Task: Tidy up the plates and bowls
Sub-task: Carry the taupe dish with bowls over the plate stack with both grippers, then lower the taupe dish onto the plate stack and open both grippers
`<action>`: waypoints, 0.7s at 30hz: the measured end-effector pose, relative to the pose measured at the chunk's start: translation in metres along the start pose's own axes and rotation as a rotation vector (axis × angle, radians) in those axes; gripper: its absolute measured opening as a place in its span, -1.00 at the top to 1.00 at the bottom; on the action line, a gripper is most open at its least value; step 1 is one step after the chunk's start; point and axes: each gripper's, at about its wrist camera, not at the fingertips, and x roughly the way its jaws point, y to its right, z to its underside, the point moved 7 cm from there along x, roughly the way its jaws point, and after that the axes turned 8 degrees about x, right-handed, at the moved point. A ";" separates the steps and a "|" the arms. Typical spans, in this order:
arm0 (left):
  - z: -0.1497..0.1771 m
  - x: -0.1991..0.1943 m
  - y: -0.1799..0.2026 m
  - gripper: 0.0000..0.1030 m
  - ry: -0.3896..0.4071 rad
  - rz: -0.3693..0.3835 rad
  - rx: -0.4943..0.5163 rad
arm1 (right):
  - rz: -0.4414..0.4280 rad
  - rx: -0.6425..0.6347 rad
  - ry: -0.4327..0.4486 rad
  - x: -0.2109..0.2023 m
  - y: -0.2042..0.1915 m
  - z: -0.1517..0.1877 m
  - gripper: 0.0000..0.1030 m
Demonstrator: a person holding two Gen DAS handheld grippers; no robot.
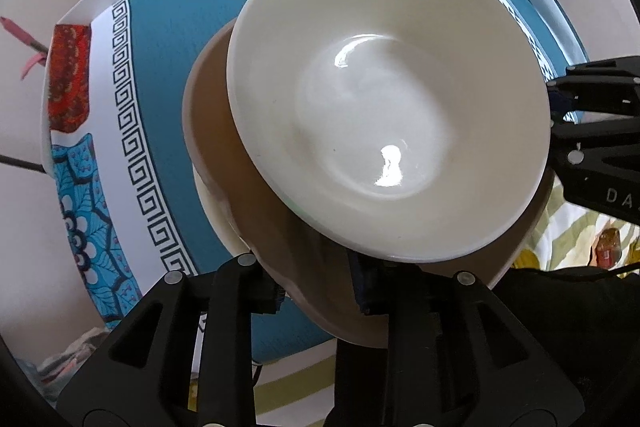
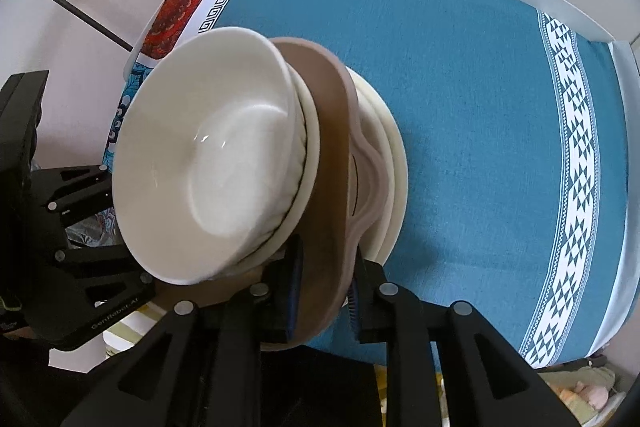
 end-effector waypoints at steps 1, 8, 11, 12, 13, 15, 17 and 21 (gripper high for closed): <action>0.000 0.000 0.000 0.54 -0.005 0.010 -0.003 | 0.001 0.000 -0.001 -0.001 0.000 -0.001 0.65; -0.002 -0.003 0.011 0.11 -0.035 0.084 0.022 | 0.027 -0.012 -0.031 -0.013 0.006 0.003 0.27; -0.003 -0.005 0.016 -0.03 -0.041 0.091 0.029 | 0.013 -0.010 -0.038 -0.017 0.009 0.005 0.19; -0.004 -0.007 0.016 -0.05 -0.041 0.093 0.026 | 0.014 -0.009 -0.040 -0.019 0.010 0.007 0.19; -0.003 -0.008 0.017 -0.06 -0.040 0.094 0.024 | 0.017 -0.010 -0.040 -0.020 0.011 0.008 0.19; -0.003 -0.014 0.018 -0.11 -0.033 0.088 0.021 | 0.013 -0.009 -0.041 -0.024 0.013 0.011 0.19; -0.002 -0.020 0.018 -0.17 -0.020 0.076 0.019 | 0.006 -0.004 -0.032 -0.027 0.014 0.013 0.19; 0.002 -0.026 0.021 -0.22 -0.002 0.055 0.004 | -0.011 0.011 0.002 -0.034 0.015 0.017 0.18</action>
